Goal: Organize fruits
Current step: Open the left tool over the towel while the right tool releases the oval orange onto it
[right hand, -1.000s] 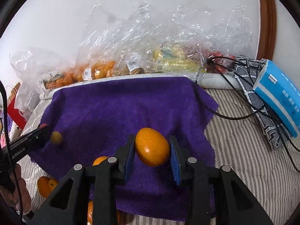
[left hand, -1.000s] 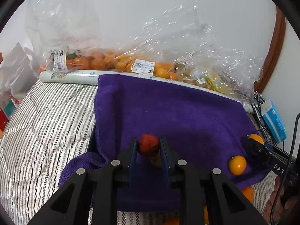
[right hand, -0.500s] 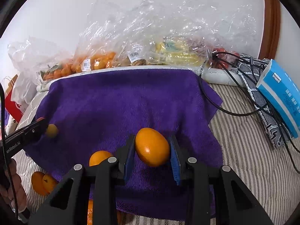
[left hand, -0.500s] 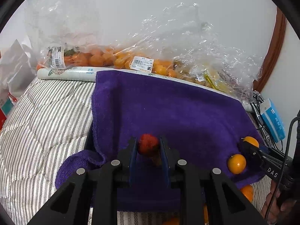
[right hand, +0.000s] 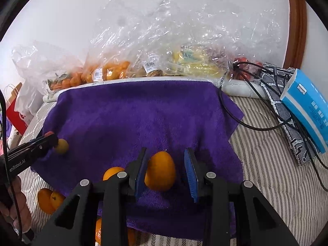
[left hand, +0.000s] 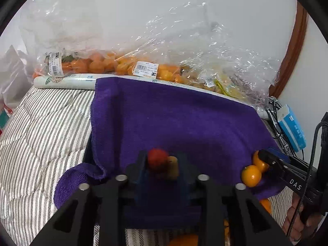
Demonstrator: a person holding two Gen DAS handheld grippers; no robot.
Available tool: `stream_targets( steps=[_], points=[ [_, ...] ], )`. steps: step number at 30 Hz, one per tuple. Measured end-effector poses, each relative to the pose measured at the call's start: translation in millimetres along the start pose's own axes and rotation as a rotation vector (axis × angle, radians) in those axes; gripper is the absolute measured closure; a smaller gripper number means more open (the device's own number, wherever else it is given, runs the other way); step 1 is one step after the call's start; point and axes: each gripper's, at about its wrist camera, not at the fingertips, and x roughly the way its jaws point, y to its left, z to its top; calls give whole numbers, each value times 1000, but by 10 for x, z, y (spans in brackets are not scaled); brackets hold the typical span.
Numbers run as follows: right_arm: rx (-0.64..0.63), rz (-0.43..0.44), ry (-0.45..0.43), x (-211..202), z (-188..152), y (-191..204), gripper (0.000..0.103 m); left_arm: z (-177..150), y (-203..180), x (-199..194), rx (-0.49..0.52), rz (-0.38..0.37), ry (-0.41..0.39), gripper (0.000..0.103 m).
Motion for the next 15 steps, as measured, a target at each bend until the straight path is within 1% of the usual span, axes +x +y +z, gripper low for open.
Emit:
stream_targets(
  steps=[1, 7, 11, 15],
  points=[
    [1, 1, 0, -3, 2, 1, 62, 2, -4, -9, 3, -2, -6, 64],
    [21, 18, -23, -68, 18, -12, 59, 12, -28, -73, 8, -20, -31, 61],
    [35, 37, -45, -129, 20, -12, 57, 17, -43, -109, 17, -10, -48, 60],
    [22, 26, -69, -183, 11, 14, 57, 24, -39, -119, 11, -1, -53, 60]
  ],
)
